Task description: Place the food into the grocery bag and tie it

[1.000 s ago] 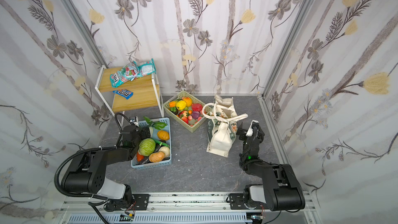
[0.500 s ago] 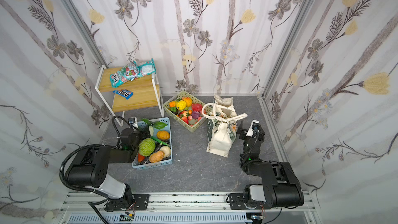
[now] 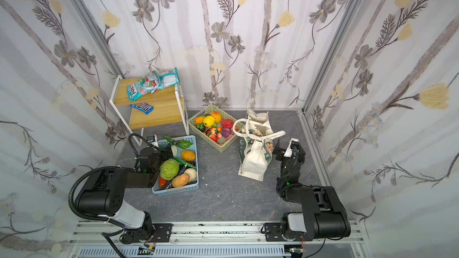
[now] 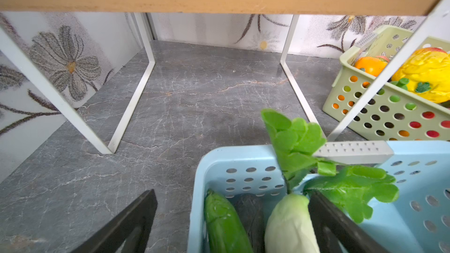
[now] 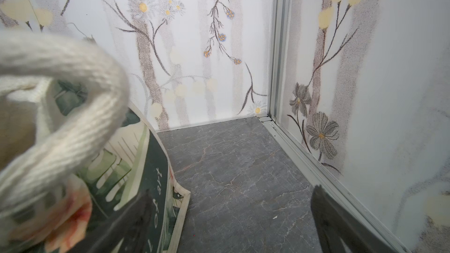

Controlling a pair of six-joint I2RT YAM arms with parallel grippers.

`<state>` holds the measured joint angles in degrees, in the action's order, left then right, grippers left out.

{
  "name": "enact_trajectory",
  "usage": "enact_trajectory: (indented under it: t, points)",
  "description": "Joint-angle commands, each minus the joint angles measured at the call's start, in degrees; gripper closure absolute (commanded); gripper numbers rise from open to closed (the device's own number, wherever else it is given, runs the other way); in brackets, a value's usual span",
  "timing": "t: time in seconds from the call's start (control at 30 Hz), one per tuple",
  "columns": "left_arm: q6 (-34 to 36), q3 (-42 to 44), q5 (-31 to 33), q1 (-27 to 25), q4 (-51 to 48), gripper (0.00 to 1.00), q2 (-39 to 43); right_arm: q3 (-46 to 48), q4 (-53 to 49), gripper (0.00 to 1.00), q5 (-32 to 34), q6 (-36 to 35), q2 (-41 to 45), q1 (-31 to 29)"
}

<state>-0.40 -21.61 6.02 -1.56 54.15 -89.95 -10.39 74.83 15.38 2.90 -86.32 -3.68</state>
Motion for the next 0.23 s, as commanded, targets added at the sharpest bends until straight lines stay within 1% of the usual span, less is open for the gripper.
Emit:
enact_trajectory:
  t: [0.0,0.2]
  points:
    - [-0.1,-0.3,0.7,0.1,-0.7,0.0,-0.2,-0.4,1.9,0.0,-0.3,-1.1,-0.3,-0.1]
    - [-0.2,-0.4,0.8,0.1,-0.7,0.0,-0.2,-0.2,2.2,0.0,-0.3,-1.1,-0.1,0.0]
